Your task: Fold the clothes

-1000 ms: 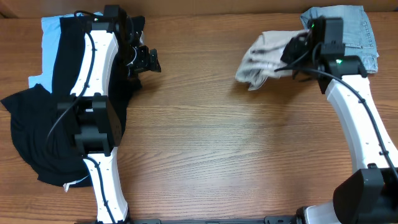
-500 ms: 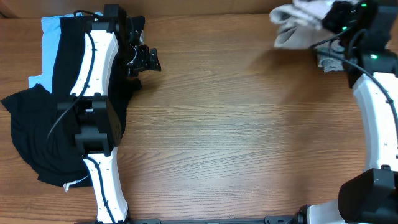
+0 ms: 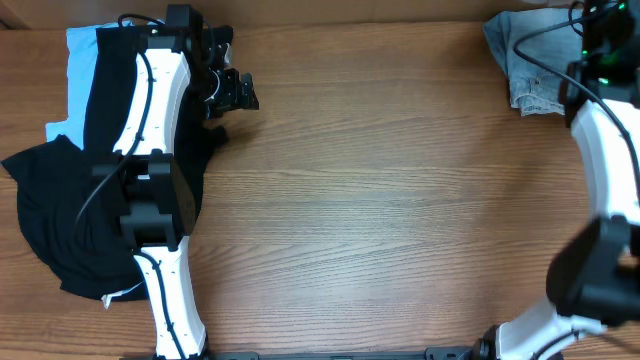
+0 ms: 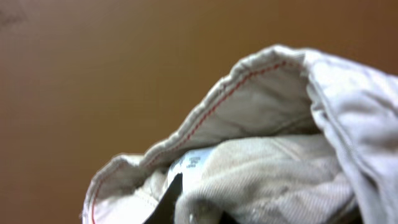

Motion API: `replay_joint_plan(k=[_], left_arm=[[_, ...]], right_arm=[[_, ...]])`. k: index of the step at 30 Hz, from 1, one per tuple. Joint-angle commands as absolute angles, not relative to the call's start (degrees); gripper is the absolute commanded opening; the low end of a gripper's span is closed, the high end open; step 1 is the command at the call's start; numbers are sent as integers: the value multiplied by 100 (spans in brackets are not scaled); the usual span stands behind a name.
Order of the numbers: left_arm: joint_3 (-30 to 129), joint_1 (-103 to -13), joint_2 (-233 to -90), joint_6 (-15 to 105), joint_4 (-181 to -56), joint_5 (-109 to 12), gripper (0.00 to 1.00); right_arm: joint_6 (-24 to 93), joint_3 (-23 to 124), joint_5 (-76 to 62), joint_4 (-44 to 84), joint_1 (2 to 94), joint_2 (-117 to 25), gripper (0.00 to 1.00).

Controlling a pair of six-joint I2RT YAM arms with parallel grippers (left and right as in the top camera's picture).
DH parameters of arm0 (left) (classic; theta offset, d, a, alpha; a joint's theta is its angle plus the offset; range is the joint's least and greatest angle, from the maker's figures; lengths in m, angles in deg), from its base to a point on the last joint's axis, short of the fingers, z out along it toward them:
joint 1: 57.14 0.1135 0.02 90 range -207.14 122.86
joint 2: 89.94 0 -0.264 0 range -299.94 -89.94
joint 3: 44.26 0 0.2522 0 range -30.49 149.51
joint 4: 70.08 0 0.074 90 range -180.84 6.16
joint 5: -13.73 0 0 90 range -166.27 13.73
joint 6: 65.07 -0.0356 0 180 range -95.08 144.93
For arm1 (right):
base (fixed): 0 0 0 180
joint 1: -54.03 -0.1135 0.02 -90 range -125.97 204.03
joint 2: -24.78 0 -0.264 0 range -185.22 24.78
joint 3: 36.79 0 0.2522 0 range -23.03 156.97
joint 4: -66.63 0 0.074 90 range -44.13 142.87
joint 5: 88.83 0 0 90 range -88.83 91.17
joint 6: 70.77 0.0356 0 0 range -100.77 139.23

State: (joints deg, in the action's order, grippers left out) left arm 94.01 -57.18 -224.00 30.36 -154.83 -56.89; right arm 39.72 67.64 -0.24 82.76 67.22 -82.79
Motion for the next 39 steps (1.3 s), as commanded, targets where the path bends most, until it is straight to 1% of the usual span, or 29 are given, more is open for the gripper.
replay_joint_plan(k=[1, 9, 14, 17, 19, 24, 30, 36, 37, 38, 39], left_arm=[[9487, -5757, -22398, 3012, -15415, -5720, 87], [9487, -5794, -22398, 3353, -15008, -5720, 87], [9487, -5906, -22398, 3416, -14803, -5726, 87], [9487, -5965, -22398, 3416, -14724, -5748, 87], [9487, -6000, -22398, 3416, -14672, -5803, 88], [9487, -6024, -22398, 3418, -14648, -5936, 89], [9487, -6024, -22398, 3418, -14634, -5934, 88], [9487, -6024, -22398, 3418, -14606, -5934, 88], [9487, -6024, -22398, 3416, -14606, -5934, 88], [9487, -6024, -22398, 3416, -14606, -5932, 88], [9487, -6024, -22398, 3416, -14606, -5934, 88]], right_arm=[[3895, 7018, 369, 9032, 6893, -8985, 4], [3893, 7315, 352, 8708, 7140, -10447, 4], [3847, 7300, 140, 7943, 7269, -10624, 4], [3755, 7300, -267, 7498, 7369, -10493, 4], [3696, 7300, -789, 6730, 7439, -10202, 4], [3670, 7300, -1558, 5091, 7529, -9428, 4], [3524, 7300, -1589, 2908, 7538, -8637, 4], [3526, 7245, -1541, 1032, 7538, -8591, 4], [3526, 7210, -1541, 857, 7538, -8591, 5], [3524, 7140, -1515, 545, 7538, -8591, 51], [3524, 7131, -1493, 436, 7538, -8591, 66]])
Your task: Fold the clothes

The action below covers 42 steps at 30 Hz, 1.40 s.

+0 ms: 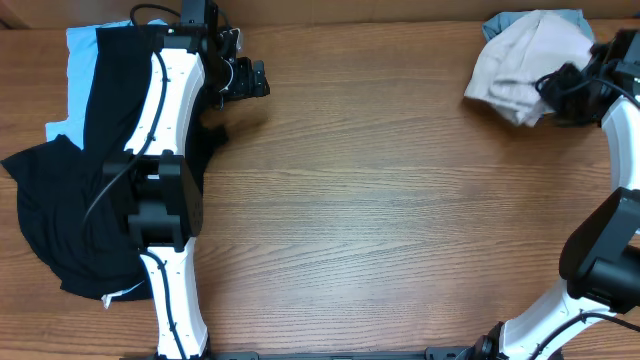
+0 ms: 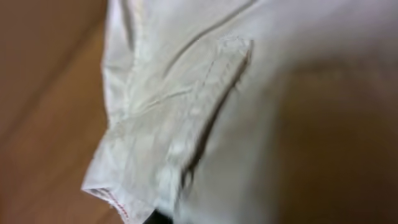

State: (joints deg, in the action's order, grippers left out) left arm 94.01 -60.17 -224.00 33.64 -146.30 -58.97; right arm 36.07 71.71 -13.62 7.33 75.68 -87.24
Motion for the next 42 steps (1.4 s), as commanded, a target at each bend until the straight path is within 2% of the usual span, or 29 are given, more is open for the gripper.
replay_joint_plan(k=[1, 2, 4, 10, 16, 21, 25, 30, 34, 42], left_arm=[[9487, -6024, -22398, 3416, -14608, -5932, 89], [9487, -6024, -22398, 3416, -14608, -5934, 89], [9487, -6028, -22398, 3416, -14610, -5934, 89], [9487, -6028, -22398, 3414, -14604, -5934, 89], [9487, -6028, -22400, 3392, -14571, -5938, 91], [9487, -6032, -22420, 3394, -14477, -5934, 90], [9487, -6037, -22465, 3396, -14412, -5932, 91], [9487, -6057, -22485, 3394, -14416, -5934, 90], [9487, -6061, -22494, 3394, -14431, -5932, 90], [9487, -6061, -22496, 3398, -14438, -5932, 91]], right_arm=[[3526, 7131, -1456, 339, 7542, -8591, 76], [3524, 7131, -1423, 272, 7544, -8591, 86], [3526, 7133, -1412, 213, 7566, -8589, 91], [3633, 7234, -1390, 197, 7765, -8554, 92], [4798, 7140, -1202, -71, 8550, -8526, 92], [4769, 6852, -1355, -4, 9031, -8558, 100], [4625, 6349, -1567, 556, 9074, -8580, 100], [4656, 5549, -2210, 1952, 9035, -8589, 100], [5104, 4963, -2256, 3006, 9031, -8591, 100], [5097, 4467, -2295, 4208, 8650, -8626, 100]])
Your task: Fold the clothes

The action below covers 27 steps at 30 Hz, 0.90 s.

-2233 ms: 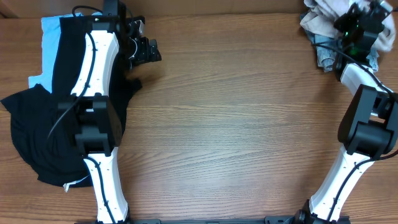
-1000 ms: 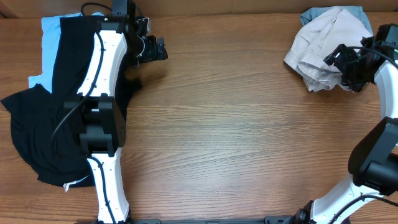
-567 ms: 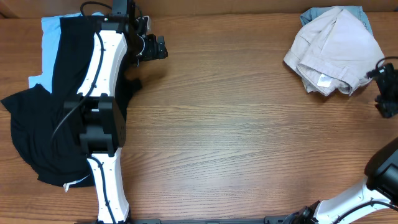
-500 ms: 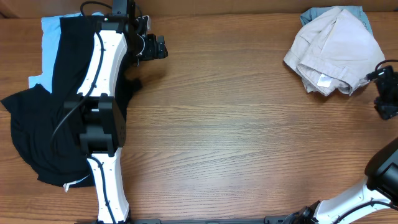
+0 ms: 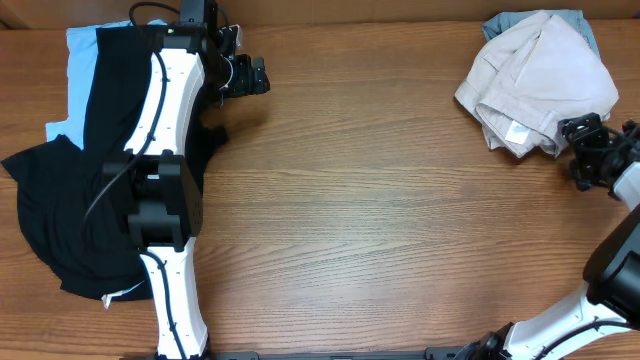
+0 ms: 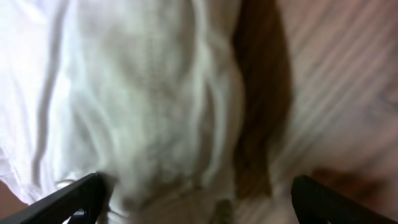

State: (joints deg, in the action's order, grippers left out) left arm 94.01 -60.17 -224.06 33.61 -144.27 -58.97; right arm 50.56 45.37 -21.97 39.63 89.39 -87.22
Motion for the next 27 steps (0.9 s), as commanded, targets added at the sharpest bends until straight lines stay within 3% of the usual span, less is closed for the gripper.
replay_joint_plan(k=[1, 3, 5, 6, 9, 13, 21, 27], left_arm=[[9487, -6061, -22496, 3398, -14440, -5932, 90], [9487, -6061, -22496, 3398, -14440, -5932, 90], [9487, -6061, -22496, 3398, -14442, -5932, 90], [9487, -6061, -22496, 3398, -14444, -5934, 90], [9487, -6061, -22496, 3396, -14442, -5934, 90], [9487, -6061, -22496, 3396, -14436, -5934, 90], [9487, -6061, -22496, 3398, -14366, -5934, 90], [9487, -6061, -22496, 3398, -14324, -5934, 90]], right_arm=[[5097, 4467, -2291, 4313, 8565, -8626, 100], [5099, 4467, -2284, 4597, 8366, -8633, 99], [5102, 4467, -2162, 4794, 8193, -8635, 90], [5102, 4467, -1899, 4890, 8038, -8635, 72], [5093, 4467, -1620, 5063, 7909, -8635, 41], [5047, 4563, -1727, 5286, 7907, -8635, 21], [4571, 5378, -2118, 5109, 7922, -8635, 9], [4448, 5861, -1779, 5249, 7916, -8637, 8]])
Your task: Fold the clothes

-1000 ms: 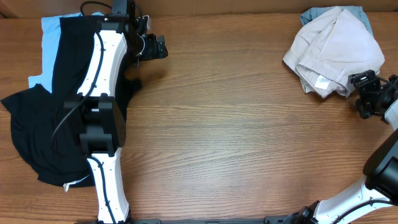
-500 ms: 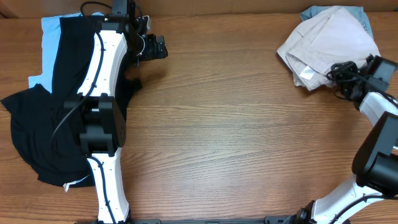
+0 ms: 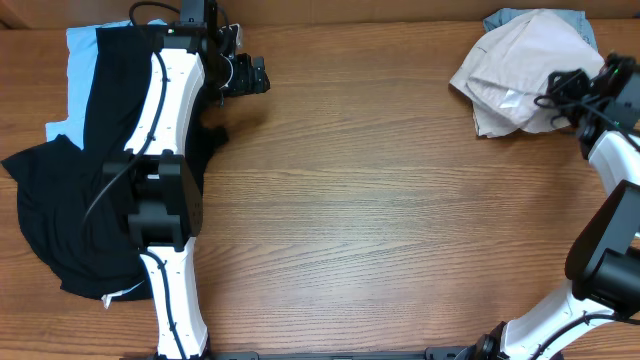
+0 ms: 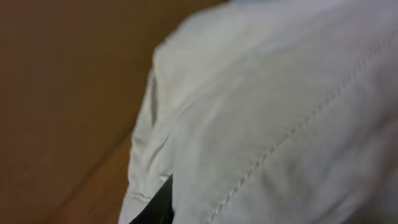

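Note:
An off-white garment [image 3: 515, 65] lies bunched at the far right of the table, over a blue-grey denim piece [image 3: 503, 19]. My right gripper [image 3: 562, 90] is at the garment's right edge, shut on its cloth. In the right wrist view the off-white garment [image 4: 280, 112] fills the frame and only one dark fingertip [image 4: 158, 208] shows from under it. My left gripper [image 3: 250, 76] hovers at the far left, open and holding nothing, beside the black clothes [image 3: 60, 220].
A light blue cloth [image 3: 78, 60] lies under the black clothes at the far left corner. The left arm [image 3: 160, 150] stretches along the left side over the black pile. Bare wooden table [image 3: 370, 200] spans the middle.
My right gripper was open on the table below and right of the off-white garment. It is now shut on the garment's right edge, and the garment sits a little further left and back.
At first the right gripper held off-white cloth at the far right corner, with denim showing there. Then the off-white garment lay over the denim with the gripper at its edge. Then the gripper stood open, off it. Now it grips again. The left gripper shifted slightly back, then stayed.

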Motion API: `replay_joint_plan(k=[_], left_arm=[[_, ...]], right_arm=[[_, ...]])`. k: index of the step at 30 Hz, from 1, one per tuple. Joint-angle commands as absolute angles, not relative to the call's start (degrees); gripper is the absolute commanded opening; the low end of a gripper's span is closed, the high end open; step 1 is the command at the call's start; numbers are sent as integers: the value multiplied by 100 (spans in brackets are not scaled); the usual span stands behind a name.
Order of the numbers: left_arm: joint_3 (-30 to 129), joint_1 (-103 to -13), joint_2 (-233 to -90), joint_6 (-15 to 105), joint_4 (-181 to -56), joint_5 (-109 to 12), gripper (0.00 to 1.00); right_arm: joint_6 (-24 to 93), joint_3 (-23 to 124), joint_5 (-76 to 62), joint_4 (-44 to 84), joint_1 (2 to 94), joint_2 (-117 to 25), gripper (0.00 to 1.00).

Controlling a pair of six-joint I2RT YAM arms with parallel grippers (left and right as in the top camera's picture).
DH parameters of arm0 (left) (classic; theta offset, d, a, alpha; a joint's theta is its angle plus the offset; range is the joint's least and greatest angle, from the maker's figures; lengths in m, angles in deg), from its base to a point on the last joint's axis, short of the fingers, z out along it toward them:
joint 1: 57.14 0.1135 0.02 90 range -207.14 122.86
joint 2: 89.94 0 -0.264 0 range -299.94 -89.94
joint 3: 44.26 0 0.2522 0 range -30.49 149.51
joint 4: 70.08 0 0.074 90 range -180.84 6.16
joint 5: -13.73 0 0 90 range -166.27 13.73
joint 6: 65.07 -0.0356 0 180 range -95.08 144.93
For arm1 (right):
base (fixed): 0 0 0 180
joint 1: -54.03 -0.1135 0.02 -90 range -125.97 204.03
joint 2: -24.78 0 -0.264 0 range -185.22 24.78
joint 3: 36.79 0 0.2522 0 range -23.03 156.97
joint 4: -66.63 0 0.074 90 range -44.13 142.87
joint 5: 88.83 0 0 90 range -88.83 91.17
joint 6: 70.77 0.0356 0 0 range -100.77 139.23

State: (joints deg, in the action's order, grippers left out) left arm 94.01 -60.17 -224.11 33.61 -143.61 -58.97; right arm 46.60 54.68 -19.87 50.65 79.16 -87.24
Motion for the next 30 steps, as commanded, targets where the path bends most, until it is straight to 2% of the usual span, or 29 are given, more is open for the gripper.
replay_joint_plan(k=[1, 9, 16, 18, 21, 23, 25, 30], left_arm=[[9487, -6061, -22496, 3398, -14315, -5934, 90], [9487, -6061, -22496, 3418, -14304, -5934, 90], [9487, -6061, -22496, 3418, -14309, -5934, 90], [9487, -6061, -22496, 3418, -14309, -5934, 90], [9487, -6061, -22496, 3416, -14309, -5936, 90], [9487, -6061, -22496, 3416, -14309, -5936, 90], [9487, -6061, -22496, 3416, -14309, -5936, 90], [9487, -6061, -22496, 3412, -14311, -5941, 90]], right_arm=[[4448, 5896, -1692, 5318, 7909, -8639, 7], [4527, 5977, -1499, 5996, 7835, -8867, 8], [4693, 5986, -1630, 4466, 7750, -8978, 4], [4689, 5986, -1626, 3976, 7750, -8978, 18], [4638, 5986, -1630, 3439, 7780, -8978, 63], [4621, 5986, -1550, 3056, 7828, -8978, 80], [4623, 5986, -1440, 2766, 7896, -8978, 88], [4630, 5986, -1384, 2311, 8189, -8980, 97]])
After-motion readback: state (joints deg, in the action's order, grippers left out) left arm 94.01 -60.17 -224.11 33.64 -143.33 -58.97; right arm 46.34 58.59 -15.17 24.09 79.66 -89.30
